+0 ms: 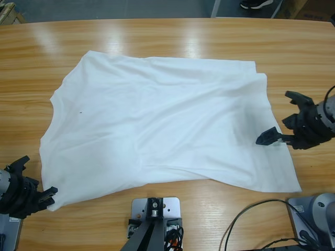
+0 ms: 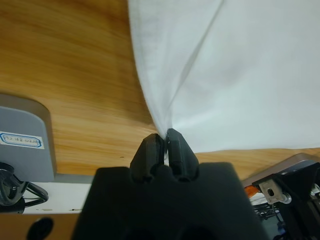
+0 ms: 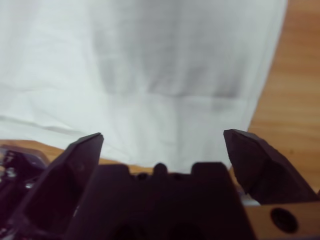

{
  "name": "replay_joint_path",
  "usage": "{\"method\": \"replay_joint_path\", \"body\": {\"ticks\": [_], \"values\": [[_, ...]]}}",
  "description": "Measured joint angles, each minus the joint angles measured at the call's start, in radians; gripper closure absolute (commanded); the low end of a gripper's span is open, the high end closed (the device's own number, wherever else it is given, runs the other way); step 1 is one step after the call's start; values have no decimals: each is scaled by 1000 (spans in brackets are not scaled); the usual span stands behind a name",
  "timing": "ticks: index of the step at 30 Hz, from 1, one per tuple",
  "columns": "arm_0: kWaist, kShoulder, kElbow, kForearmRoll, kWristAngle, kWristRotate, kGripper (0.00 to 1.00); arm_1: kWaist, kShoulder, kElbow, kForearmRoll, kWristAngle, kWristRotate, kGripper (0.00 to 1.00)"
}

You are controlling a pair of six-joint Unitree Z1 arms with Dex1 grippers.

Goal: Fold clothes

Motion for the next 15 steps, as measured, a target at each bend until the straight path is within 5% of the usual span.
{"method": "replay_joint_path", "body": {"ticks": [1,5,15], "values": [[0,0,-2,1,0,0,1000,0,-38,13,9,-3,47,5],[0,-1,-7,8,0,0,1000,0,-150,59,34,-19,263,0],[0,-5,-87,36,0,0,1000,98,26,71,25,-101,646,0]]}}
